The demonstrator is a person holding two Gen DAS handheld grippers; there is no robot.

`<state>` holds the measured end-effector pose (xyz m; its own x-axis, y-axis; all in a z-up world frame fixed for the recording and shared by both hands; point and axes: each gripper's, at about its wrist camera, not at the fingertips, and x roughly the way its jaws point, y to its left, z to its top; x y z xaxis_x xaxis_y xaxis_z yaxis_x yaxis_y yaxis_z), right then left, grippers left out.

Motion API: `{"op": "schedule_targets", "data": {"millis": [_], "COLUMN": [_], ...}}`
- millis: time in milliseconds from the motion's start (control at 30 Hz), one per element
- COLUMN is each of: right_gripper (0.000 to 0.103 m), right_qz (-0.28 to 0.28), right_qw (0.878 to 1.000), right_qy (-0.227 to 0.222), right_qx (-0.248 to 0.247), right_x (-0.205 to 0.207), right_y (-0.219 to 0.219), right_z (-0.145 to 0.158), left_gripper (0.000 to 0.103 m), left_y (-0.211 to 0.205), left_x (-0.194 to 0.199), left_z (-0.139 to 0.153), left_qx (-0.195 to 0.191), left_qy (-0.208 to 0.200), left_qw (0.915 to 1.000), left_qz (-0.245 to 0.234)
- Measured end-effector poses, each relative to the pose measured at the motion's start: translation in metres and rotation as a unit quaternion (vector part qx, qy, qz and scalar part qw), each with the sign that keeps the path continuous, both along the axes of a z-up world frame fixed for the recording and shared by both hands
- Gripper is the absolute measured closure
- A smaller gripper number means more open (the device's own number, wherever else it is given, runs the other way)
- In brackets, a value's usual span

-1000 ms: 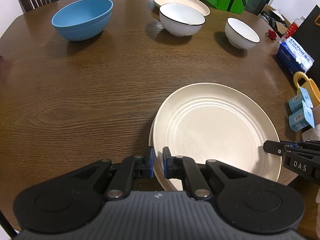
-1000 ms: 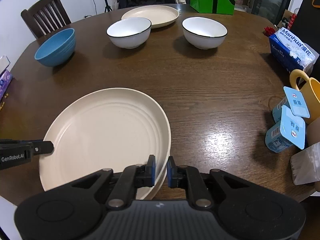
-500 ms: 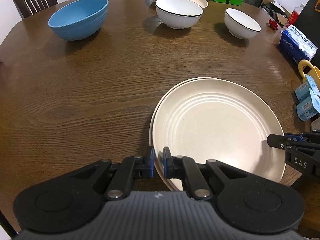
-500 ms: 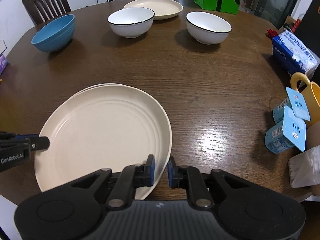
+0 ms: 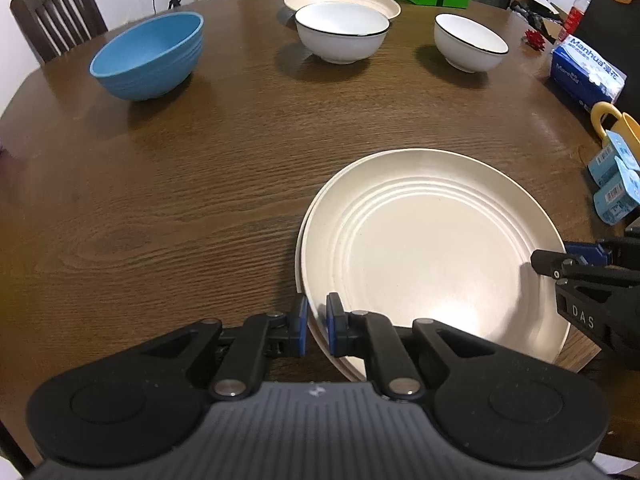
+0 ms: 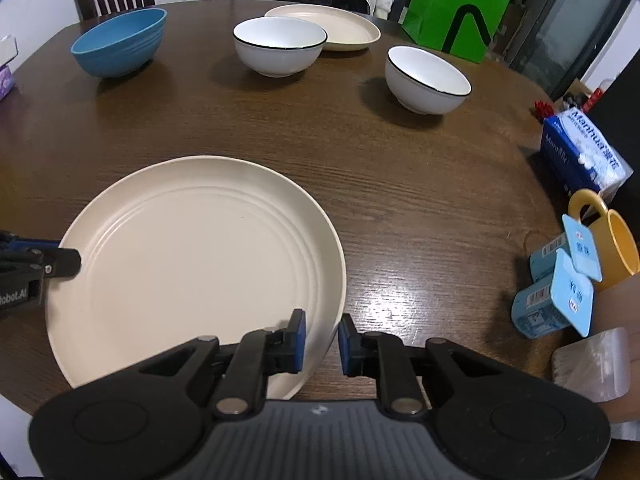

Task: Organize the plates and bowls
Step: 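Open both grippers to release the rim of the stacked plates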

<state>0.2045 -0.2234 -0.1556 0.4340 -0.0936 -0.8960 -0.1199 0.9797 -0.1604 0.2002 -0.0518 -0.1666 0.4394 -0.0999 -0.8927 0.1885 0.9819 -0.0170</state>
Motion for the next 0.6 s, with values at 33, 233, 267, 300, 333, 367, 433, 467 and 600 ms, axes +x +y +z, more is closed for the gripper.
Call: {"op": "schedule_targets", "data": {"millis": [33,233,267,300,333,367,433,467,600], "right_gripper": [0.086,0.085,0.085,0.085,0.085,0.085,0.085,0.084,0.084], "right_qz": [0.001,0.008,0.009,0.01,0.011,0.012,0.014,0.015,0.016], "right_qw": [1.0,1.0,1.0,1.0,1.0,0.999,0.999,0.999,0.999], "right_qy": [0.0,-0.004,-0.004,-0.005,-0.005,-0.005,-0.004,-0.004,-0.004], "right_qx": [-0.002,-0.02,-0.022,-0.024,-0.027,-0.031,-0.036,-0.038,-0.046], "right_x": [0.0,-0.002,-0.001,-0.002,-0.001,-0.001,-0.002,-0.002,-0.002], "right_y": [0.001,0.008,0.009,0.01,0.011,0.013,0.015,0.016,0.019], "right_z": [-0.001,-0.004,-0.005,-0.006,-0.007,-0.008,-0.01,-0.011,-0.015], "left_gripper": [0.093,0.093,0.093,0.093,0.093,0.093,0.093,0.093,0.093], "left_y": [0.0,-0.002,-0.002,-0.002,-0.002,-0.002,-0.003,-0.003,-0.002], "left_x": [-0.001,-0.004,-0.004,-0.004,-0.005,-0.005,-0.006,-0.006,-0.007], "left_z": [0.0,-0.001,-0.001,-0.003,-0.004,-0.005,-0.008,-0.01,-0.01], "left_qx": [0.002,0.007,0.007,0.009,0.011,0.013,0.015,0.015,0.016], "left_qy": [-0.003,-0.012,-0.014,-0.014,-0.014,-0.015,-0.016,-0.015,-0.02], "left_qw": [1.0,0.9999,0.9999,0.9998,0.9998,0.9998,0.9997,0.9997,0.9997], "left_qz": [-0.002,-0.003,-0.004,-0.005,-0.005,-0.005,-0.005,-0.006,-0.007]}}
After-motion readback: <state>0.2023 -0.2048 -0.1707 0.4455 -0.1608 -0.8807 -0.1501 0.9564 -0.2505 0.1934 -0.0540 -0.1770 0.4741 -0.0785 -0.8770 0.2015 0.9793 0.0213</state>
